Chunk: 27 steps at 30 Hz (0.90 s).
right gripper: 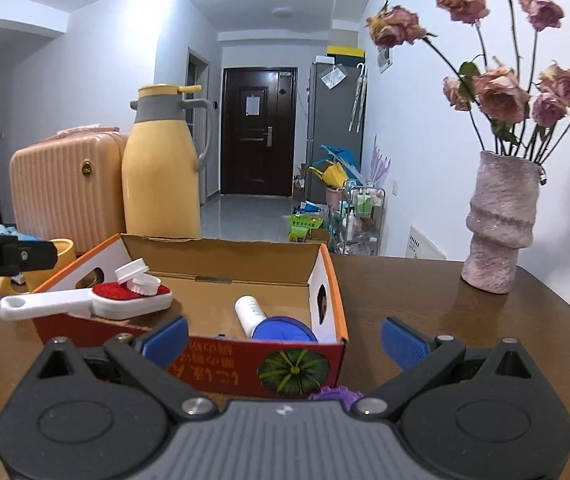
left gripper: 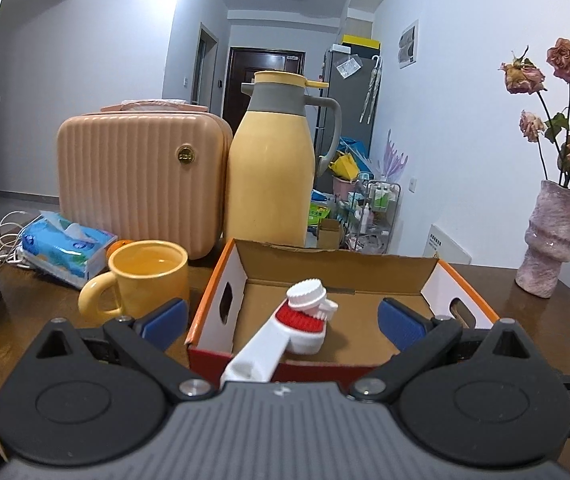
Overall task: Organize rigid objects
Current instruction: 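Withdraw both grippers from the box back toward the table items, then move the right gripper to the clear plastic box and close on it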
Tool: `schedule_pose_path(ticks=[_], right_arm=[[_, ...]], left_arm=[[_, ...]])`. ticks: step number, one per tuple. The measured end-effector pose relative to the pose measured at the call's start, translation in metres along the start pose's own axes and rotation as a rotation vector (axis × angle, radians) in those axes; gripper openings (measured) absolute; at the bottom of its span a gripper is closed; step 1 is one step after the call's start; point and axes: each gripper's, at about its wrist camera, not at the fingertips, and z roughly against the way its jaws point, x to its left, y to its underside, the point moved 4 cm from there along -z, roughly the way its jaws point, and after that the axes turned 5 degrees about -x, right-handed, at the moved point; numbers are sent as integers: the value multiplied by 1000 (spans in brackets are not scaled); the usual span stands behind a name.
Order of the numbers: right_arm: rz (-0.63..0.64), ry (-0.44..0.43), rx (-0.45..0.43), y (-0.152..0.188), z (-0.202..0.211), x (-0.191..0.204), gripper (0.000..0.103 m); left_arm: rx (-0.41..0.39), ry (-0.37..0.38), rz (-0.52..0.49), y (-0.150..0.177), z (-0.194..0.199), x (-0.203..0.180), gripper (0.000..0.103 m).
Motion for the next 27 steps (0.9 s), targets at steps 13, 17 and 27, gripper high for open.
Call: schedule_pose_path(ticks=[13, 17, 27], right_arm=[[-24, 14, -16, 30, 58, -2, 103], [-34, 15, 11, 46, 70, -6, 103], [-16, 29, 36, 65, 97, -6, 103]], left_arm=[[12, 28, -39, 27, 54, 11, 103], [22, 48, -56, 38, 66, 16, 103], [51, 79, -91, 56, 79, 16, 103]])
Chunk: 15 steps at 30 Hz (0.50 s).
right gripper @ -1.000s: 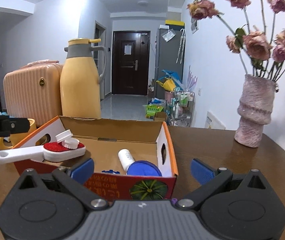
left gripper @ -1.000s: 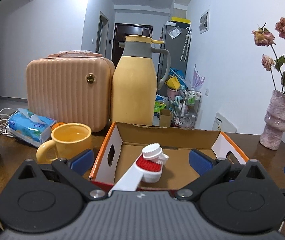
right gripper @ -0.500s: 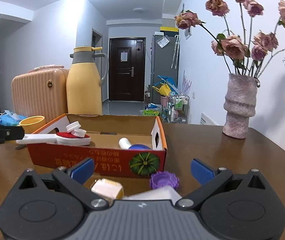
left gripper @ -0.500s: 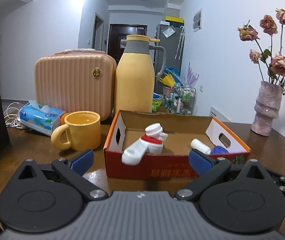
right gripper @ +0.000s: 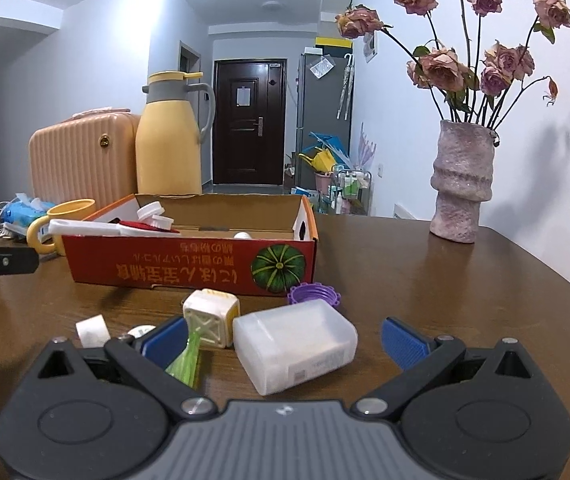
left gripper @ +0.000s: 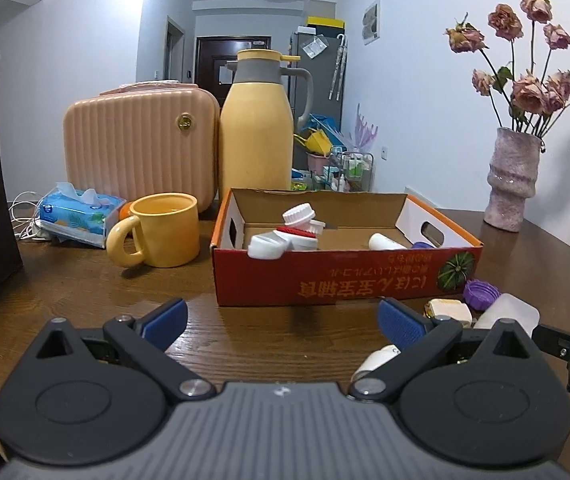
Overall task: Organize rigid objects
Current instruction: 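Move the right gripper to the clear plastic box and close on it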
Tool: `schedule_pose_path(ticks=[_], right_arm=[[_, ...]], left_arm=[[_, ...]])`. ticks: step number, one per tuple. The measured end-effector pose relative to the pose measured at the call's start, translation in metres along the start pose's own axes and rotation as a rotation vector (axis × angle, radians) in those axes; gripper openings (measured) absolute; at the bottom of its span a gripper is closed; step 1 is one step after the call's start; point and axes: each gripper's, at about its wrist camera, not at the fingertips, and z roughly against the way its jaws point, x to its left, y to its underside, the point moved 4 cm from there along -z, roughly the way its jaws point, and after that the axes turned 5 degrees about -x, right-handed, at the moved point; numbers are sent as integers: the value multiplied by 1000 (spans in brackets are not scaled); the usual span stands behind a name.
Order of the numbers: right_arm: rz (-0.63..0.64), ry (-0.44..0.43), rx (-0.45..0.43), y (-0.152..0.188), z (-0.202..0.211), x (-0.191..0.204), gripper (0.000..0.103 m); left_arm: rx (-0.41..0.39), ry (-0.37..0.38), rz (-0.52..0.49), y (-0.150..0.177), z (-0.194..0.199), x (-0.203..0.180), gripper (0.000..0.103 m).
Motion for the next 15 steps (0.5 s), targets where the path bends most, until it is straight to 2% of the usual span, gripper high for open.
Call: schedule_pose_path(ticks=[8, 15], right_arm=[[8, 8, 26, 5, 0, -6, 103], [67, -32, 90, 11, -19, -16, 103]], left_arm=[[27, 21, -22, 8, -3, -7, 103], [69, 41, -17, 15, -15, -9, 103]])
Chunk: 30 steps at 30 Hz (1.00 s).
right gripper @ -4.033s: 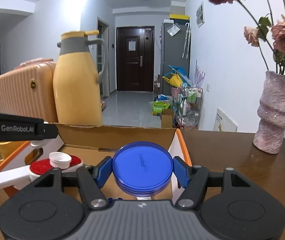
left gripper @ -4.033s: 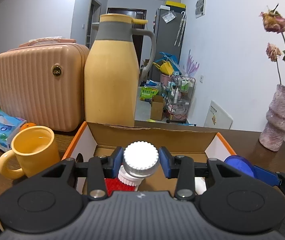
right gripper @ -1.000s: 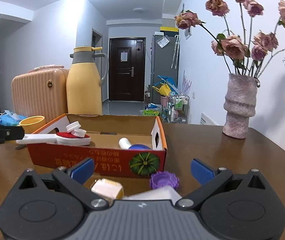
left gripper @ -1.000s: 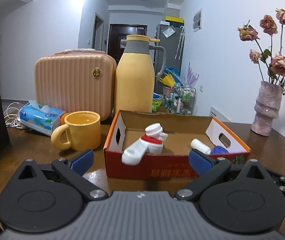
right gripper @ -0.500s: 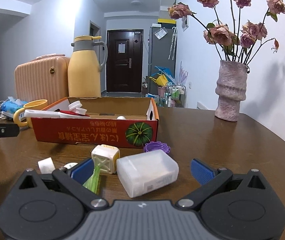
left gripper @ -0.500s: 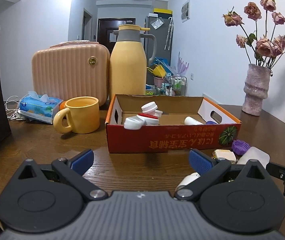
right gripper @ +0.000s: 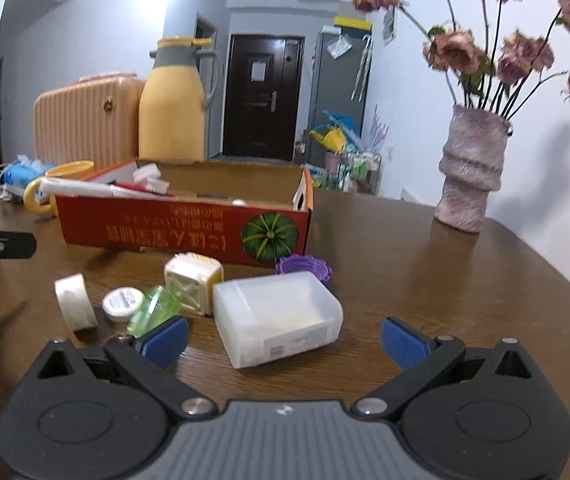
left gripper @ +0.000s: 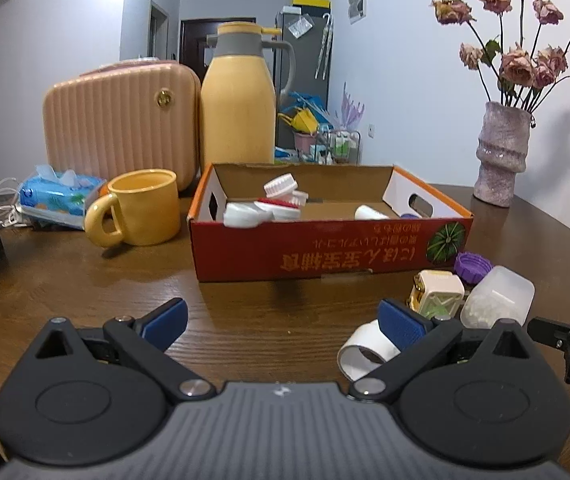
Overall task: Organize rigid objects
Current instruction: 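Move the right gripper to the clear plastic box and close on it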
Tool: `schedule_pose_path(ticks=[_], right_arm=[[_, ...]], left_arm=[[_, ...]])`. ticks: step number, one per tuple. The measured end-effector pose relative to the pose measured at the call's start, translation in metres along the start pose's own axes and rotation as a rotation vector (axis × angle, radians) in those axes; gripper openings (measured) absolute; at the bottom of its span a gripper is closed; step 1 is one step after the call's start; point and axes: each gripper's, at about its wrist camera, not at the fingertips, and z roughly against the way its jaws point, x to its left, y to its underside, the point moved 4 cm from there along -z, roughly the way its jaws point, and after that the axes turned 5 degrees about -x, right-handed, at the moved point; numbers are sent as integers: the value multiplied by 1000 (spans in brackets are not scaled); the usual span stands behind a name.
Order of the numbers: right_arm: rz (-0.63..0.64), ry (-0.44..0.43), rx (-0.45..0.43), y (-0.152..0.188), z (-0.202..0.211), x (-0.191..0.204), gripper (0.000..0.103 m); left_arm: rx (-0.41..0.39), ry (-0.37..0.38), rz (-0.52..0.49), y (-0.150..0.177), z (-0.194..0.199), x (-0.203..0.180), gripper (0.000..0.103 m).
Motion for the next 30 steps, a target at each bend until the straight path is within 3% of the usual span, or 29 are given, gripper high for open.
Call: schedule_pose_path(ticks=[9, 21, 24, 28, 30], right_arm=[[13, -123, 79, -2, -43, -13, 103], [49, -196, 122, -7, -89, -10, 103], [48, -215, 135, -7, -95, -7, 98], [57, -217, 145, -3, -96, -3, 82], [53, -216, 139, -3, -94, -3, 82]], left_arm=[[38, -6, 0, 6, -13, 1, 103], [61, -17, 1, 9, -23, 2, 103], [62, -17, 1, 9, -24, 2, 103], [62, -17, 1, 9, -24, 2, 103], [60, -18, 1, 9, -23, 2, 103]])
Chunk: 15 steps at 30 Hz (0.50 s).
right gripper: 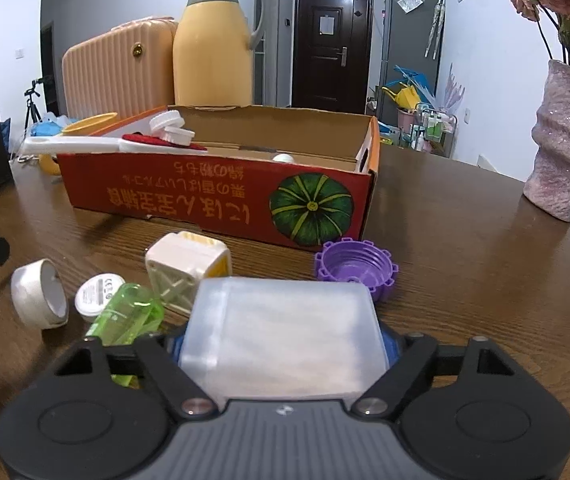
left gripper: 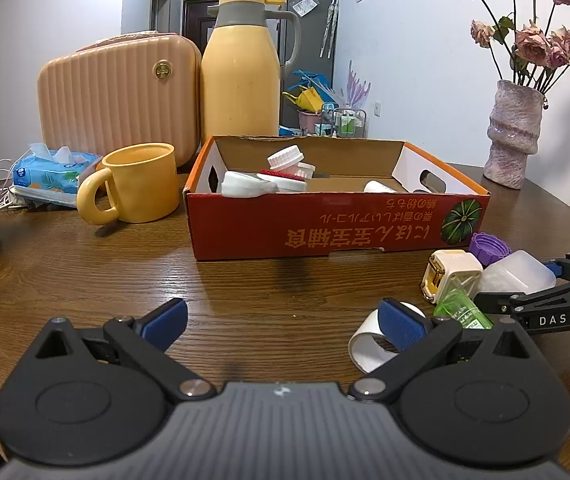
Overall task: Organize rigid objects
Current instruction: 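Move the right gripper to the clear plastic box and close on it, then grasp the white tape roll with the left gripper while the right gripper holds the clear box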
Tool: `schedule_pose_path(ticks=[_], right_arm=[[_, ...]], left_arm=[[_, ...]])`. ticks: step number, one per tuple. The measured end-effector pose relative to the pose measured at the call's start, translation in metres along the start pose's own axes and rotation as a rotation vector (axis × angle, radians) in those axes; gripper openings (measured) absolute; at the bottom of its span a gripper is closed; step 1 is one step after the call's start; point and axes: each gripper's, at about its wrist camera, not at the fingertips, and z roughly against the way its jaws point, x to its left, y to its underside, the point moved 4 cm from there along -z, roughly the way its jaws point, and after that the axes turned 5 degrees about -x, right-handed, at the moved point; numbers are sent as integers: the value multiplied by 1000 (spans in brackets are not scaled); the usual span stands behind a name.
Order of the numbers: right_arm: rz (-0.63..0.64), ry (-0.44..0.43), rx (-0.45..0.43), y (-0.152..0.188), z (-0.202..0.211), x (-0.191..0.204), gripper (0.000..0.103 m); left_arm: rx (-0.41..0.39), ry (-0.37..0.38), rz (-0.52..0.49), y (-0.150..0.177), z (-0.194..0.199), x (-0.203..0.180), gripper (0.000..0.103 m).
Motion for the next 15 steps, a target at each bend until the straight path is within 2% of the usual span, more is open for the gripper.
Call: schedule_pose_path(ticks=[15], right_arm=[[-24, 110, -92, 3, 31, 14, 81]], left_arm=[[-21, -3, 17, -2, 5, 3, 103]])
